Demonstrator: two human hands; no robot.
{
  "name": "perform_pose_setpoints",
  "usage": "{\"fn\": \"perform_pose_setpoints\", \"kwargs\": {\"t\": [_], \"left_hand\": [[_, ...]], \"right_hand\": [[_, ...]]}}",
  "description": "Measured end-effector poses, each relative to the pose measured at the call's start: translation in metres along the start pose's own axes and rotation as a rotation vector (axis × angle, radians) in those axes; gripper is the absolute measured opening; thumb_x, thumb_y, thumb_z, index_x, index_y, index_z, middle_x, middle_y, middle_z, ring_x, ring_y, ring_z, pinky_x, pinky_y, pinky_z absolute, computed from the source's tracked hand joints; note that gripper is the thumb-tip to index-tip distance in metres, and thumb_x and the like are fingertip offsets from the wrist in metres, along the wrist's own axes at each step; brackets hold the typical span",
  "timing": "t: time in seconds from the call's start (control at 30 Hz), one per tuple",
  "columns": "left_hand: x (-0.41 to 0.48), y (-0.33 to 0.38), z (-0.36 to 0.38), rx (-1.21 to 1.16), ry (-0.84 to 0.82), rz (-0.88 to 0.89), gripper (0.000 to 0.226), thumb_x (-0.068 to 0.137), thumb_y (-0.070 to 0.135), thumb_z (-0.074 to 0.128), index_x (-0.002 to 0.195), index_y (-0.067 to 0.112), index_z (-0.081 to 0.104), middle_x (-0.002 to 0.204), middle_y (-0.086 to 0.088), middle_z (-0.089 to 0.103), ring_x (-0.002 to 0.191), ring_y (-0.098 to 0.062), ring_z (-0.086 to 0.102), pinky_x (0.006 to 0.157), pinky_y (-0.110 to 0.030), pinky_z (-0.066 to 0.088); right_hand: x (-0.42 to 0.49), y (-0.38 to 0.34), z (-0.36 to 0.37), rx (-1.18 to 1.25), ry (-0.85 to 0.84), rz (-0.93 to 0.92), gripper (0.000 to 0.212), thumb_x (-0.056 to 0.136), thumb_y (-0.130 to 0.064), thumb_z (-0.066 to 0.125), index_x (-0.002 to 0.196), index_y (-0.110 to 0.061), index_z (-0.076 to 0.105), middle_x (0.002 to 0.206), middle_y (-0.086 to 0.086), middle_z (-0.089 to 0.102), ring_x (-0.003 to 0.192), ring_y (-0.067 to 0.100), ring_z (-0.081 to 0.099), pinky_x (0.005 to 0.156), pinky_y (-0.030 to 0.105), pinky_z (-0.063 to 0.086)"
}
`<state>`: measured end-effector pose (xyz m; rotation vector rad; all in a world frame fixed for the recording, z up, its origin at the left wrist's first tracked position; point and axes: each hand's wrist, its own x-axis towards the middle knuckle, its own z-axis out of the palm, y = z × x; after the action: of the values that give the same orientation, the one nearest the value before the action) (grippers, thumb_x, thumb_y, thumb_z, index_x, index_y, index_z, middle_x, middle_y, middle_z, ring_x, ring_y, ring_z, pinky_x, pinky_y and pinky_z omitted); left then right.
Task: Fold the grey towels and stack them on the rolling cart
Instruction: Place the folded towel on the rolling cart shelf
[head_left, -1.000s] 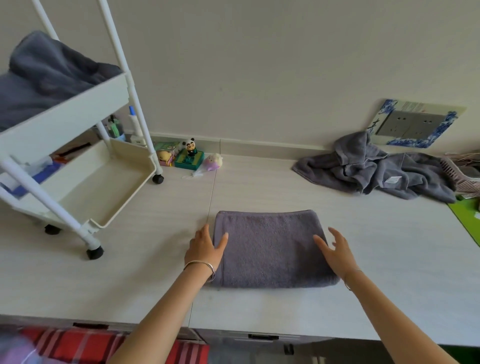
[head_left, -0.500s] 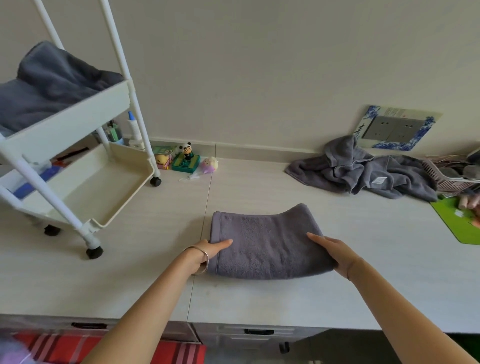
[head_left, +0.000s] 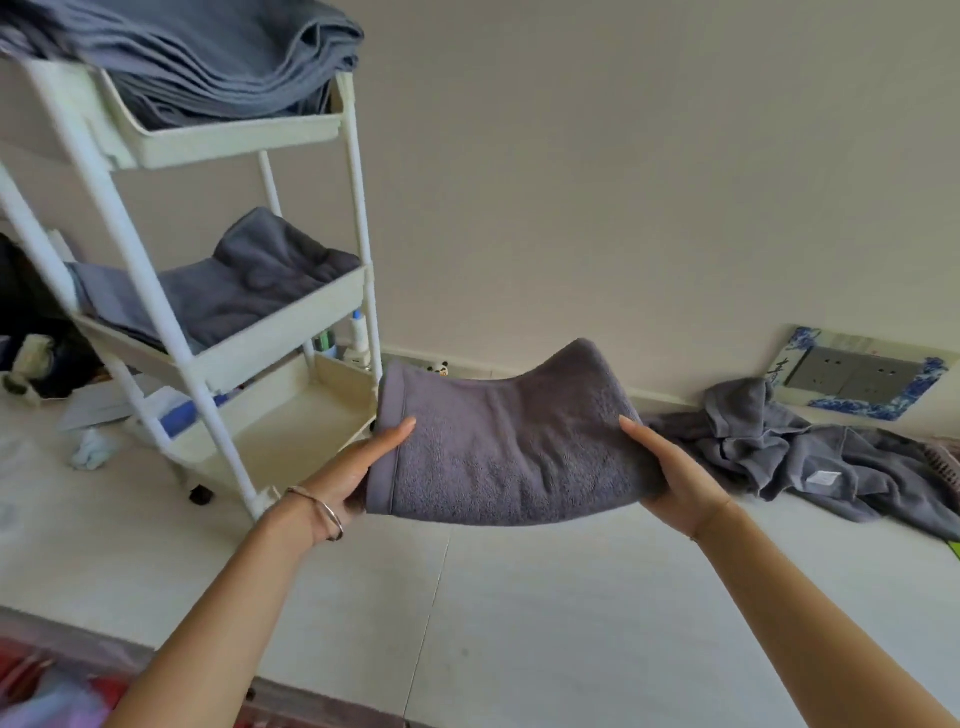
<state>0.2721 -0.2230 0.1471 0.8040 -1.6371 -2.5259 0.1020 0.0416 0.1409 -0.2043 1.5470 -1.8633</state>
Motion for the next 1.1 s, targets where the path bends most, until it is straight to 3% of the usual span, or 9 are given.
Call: {"fn": "perform_pose_setpoints", "kwargs": {"t": [0.07,0.17,0.23,0.33,0.53,0.67,0.9,1.0,1.1], "left_hand": [[-0.016,0.018,-0.009,-0.117,0.041,0.108,0.016,0.089,0.030,0.057,0.096,0.018,0.064,0.089,0.002,0.075,0.077,-0.007,0.071,0.074,-0.027,0.057],[-0.037,0.042,-0.026,-0.182,0.053,0.270,0.078,0.044,0.043,0.091,0.113,0.019,0.063,0.118,-0.003,0.067,0.107,-0.014,0.064,0.085,-0.034,0.056],[-0.048,0.056,-0.034,-0.175,0.044,0.360,0.094,0.037,0.045,0.092,0.120,0.018,0.060,0.125,-0.005,0.063,0.114,-0.019,0.060,0.084,-0.034,0.056],[-0.064,0.080,-0.039,-0.108,0.106,0.513,0.093,0.043,0.046,0.091,0.125,0.016,0.057,0.127,-0.005,0.061,0.117,-0.019,0.058,0.087,-0.032,0.055],[-0.072,0.115,-0.053,-0.210,0.119,0.750,0.089,0.058,0.041,0.087,0.136,0.019,0.050,0.139,-0.006,0.051,0.130,-0.021,0.047,0.103,-0.037,0.040],[-0.062,0.122,-0.050,-0.153,0.198,0.799,0.094,0.057,0.044,0.087,0.138,0.021,0.045,0.137,-0.004,0.053,0.126,-0.020,0.051,0.099,-0.034,0.046],[-0.020,0.126,-0.042,-0.225,0.537,0.927,0.099,0.042,0.043,0.092,0.130,0.020,0.053,0.128,-0.004,0.061,0.117,-0.019,0.059,0.088,-0.032,0.054],[-0.002,0.127,-0.040,-0.262,0.621,0.990,0.080,0.059,0.039,0.085,0.131,0.024,0.053,0.128,0.002,0.061,0.114,-0.015,0.060,0.083,-0.030,0.055],[0.011,0.131,-0.044,-0.255,0.744,0.990,0.058,0.078,0.034,0.064,0.134,0.030,0.048,0.131,0.006,0.058,0.117,-0.015,0.058,0.093,-0.042,0.050]], "right_hand": [[0.017,-0.017,0.021,0.038,-0.066,0.003,0.029,0.079,-0.030,0.062,0.100,-0.012,0.071,0.103,0.006,0.072,0.089,0.015,0.070,0.073,0.027,0.056],[0.042,-0.040,0.056,0.053,-0.202,-0.022,0.031,0.081,-0.027,0.062,0.107,-0.010,0.065,0.103,0.007,0.071,0.089,0.016,0.069,0.073,0.027,0.056],[0.059,-0.055,0.077,0.039,-0.292,-0.062,0.044,0.071,-0.031,0.076,0.108,-0.010,0.066,0.107,0.009,0.070,0.091,0.018,0.068,0.075,0.027,0.057],[0.089,-0.081,0.115,-0.003,-0.439,-0.109,0.068,0.054,-0.038,0.087,0.111,-0.008,0.065,0.112,0.012,0.069,0.096,0.020,0.068,0.078,0.029,0.057],[0.141,-0.114,0.182,0.019,-0.614,-0.135,0.050,0.082,-0.026,0.066,0.127,-0.007,0.055,0.122,0.012,0.064,0.103,0.022,0.065,0.076,0.028,0.055],[0.170,-0.124,0.208,-0.042,-0.681,-0.177,0.079,0.059,-0.042,0.085,0.124,-0.006,0.058,0.121,0.014,0.065,0.103,0.023,0.066,0.076,0.027,0.055],[0.215,-0.121,0.235,-0.174,-0.763,-0.256,0.048,0.078,-0.040,0.071,0.115,-0.012,0.065,0.111,0.010,0.070,0.103,0.024,0.066,0.078,0.026,0.055],[0.226,-0.116,0.247,-0.311,-0.761,-0.332,0.047,0.072,-0.045,0.077,0.109,-0.016,0.069,0.107,0.005,0.072,0.102,0.021,0.067,0.087,0.033,0.054],[0.235,-0.120,0.264,-0.368,-0.704,-0.413,0.034,0.071,-0.036,0.078,0.099,-0.017,0.072,0.097,0.000,0.074,0.095,0.017,0.069,0.082,0.027,0.056]]}}
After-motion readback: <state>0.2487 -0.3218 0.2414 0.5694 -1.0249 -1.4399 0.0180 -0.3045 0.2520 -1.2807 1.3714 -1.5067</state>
